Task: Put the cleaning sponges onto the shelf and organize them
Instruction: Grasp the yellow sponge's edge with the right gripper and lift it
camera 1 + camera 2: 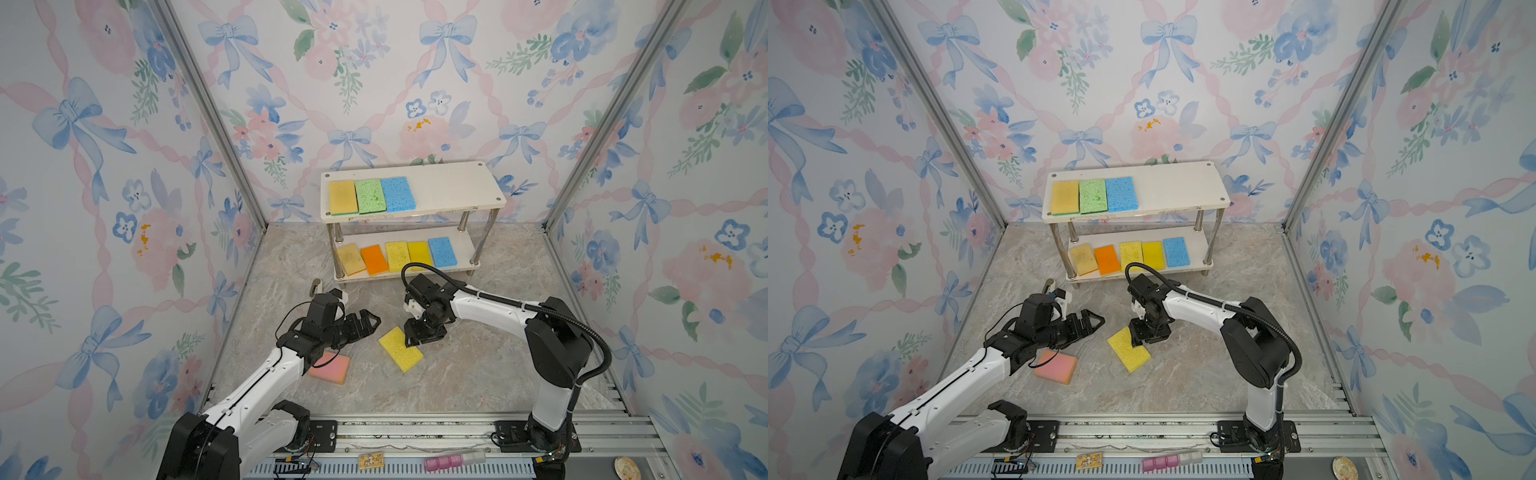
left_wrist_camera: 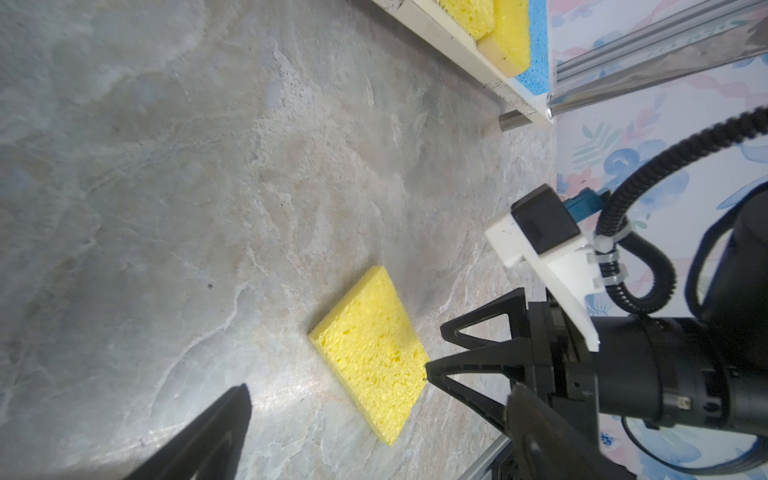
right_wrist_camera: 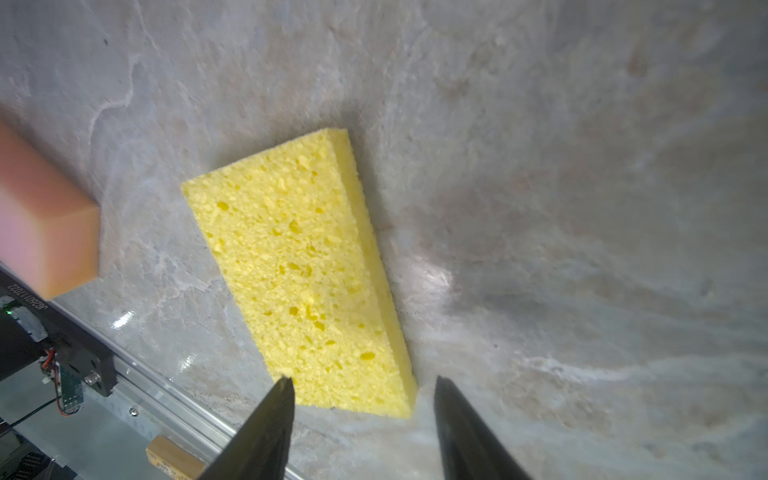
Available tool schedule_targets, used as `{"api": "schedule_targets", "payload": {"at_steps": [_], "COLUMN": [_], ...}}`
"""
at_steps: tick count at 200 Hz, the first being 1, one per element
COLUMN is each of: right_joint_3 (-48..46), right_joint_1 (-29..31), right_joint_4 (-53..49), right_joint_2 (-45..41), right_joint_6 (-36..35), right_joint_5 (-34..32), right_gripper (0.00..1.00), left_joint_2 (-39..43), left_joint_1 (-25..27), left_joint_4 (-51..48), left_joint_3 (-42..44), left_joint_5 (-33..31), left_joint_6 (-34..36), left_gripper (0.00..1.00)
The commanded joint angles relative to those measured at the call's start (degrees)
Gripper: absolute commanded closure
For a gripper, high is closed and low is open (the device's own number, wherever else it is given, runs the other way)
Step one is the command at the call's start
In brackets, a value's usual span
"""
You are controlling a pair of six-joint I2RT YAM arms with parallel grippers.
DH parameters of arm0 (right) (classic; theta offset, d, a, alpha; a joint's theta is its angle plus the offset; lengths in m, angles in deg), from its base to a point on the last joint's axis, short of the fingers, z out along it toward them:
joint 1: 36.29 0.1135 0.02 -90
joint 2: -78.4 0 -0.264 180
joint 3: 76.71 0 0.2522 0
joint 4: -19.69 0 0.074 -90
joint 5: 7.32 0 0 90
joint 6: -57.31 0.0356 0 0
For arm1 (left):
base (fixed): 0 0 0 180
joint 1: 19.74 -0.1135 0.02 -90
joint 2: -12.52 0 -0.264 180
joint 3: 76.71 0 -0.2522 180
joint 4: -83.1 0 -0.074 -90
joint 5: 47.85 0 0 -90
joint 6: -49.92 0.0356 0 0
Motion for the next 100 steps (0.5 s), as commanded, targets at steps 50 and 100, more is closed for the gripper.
{"api": "schedule_targets", "payload": {"at_steps": [50, 100], "right_joint_3": [-2.41, -4.34], "right_joint_1": [1.29, 1.42], "right_joint_4": [4.20, 6.06], "right_joint_2": [2.44, 2.80], "right_joint_6": [1.01, 1.21], "right_joint_5": [1.01, 0.70], "right_gripper": [0.53, 0.58], "left_joint_2": [4.91, 6.69], "left_joint_1": [-0.65, -0.67], "left_joint_4": [-0.44, -0.42], "left_joint_3": [3.64, 3.98], "left_joint_5": [2.14, 2.54], "left_joint_6": [-3.99, -5.45], "left_gripper": [0.02, 0.02]}}
